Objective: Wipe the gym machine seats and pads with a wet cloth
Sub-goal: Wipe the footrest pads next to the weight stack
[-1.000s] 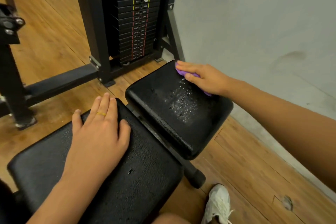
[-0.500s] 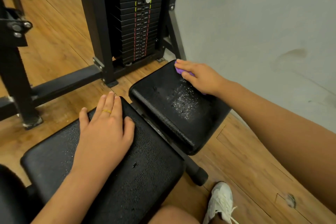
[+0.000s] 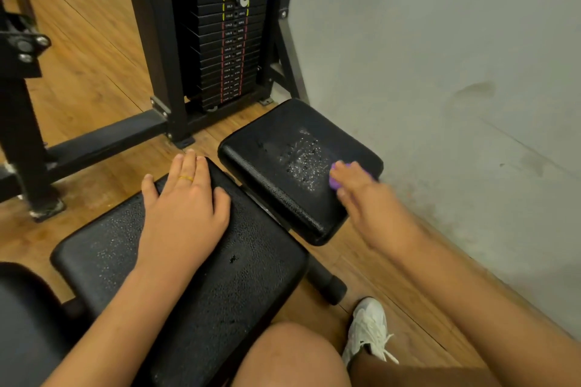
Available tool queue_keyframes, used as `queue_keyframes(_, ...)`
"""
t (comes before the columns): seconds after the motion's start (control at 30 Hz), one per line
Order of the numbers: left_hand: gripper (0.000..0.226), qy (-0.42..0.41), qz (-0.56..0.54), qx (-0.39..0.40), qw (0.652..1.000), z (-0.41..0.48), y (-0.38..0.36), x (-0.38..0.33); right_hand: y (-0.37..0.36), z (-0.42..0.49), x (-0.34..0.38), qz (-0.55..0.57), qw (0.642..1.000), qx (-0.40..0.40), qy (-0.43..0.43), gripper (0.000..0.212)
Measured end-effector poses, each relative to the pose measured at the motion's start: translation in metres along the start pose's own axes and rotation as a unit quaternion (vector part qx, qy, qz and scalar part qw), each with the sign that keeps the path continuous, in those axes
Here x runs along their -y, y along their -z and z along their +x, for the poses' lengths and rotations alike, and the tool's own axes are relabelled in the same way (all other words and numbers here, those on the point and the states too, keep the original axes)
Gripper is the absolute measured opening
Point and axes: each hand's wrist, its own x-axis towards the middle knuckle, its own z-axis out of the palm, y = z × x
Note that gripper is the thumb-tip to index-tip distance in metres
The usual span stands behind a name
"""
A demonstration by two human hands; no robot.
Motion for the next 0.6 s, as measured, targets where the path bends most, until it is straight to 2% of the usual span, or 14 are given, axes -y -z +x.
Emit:
queue_keyframes(0.1, 0.063, -0.002, -0.004, -0.002, 1.000, -0.001, 0.003, 0.000, -0.018, -0.040, 0.033, -0.015, 0.997, 0.011, 0.079, 0.042)
queue_keyframes(0.17, 0.063, -0.002, -0.006, -0.005, 1.000, 0.000, 0.005, 0.000, -0.009, -0.037, 0.029, -0.022, 0.993, 0.019, 0.117, 0.041)
queue_keyframes(0.2, 0.064, -0.003, -0.007, -0.007, 1.000, 0.000, 0.005, -0.001, -0.002, -0.030, 0.023, -0.023, 0.993, 0.028, 0.110, 0.038)
queue_keyframes(0.27, 0.061, -0.007, -0.009, -0.007, 1.000, 0.001, 0.004, -0.001, 0.015, -0.009, 0.007, 0.009, 0.999, 0.031, 0.038, 0.036)
queue_keyframes(0.33, 0.058, -0.007, -0.010, -0.006, 1.000, 0.000, 0.003, -0.002, 0.023, 0.014, -0.008, 0.031, 0.998, -0.008, -0.056, 0.035)
queue_keyframes(0.4, 0.059, -0.003, -0.009, -0.005, 1.000, -0.001, 0.003, -0.002, 0.022, 0.020, -0.003, 0.009, 0.995, -0.021, -0.093, 0.037)
queue_keyframes(0.5, 0.064, -0.001, -0.007, -0.005, 1.000, -0.002, 0.005, -0.001, 0.003, -0.004, 0.027, 0.025, 0.996, -0.038, -0.071, 0.034)
queue_keyframes(0.6, 0.066, -0.001, -0.011, -0.011, 1.000, -0.002, 0.005, -0.001, -0.013, -0.042, 0.055, -0.004, 1.000, -0.003, 0.006, 0.042)
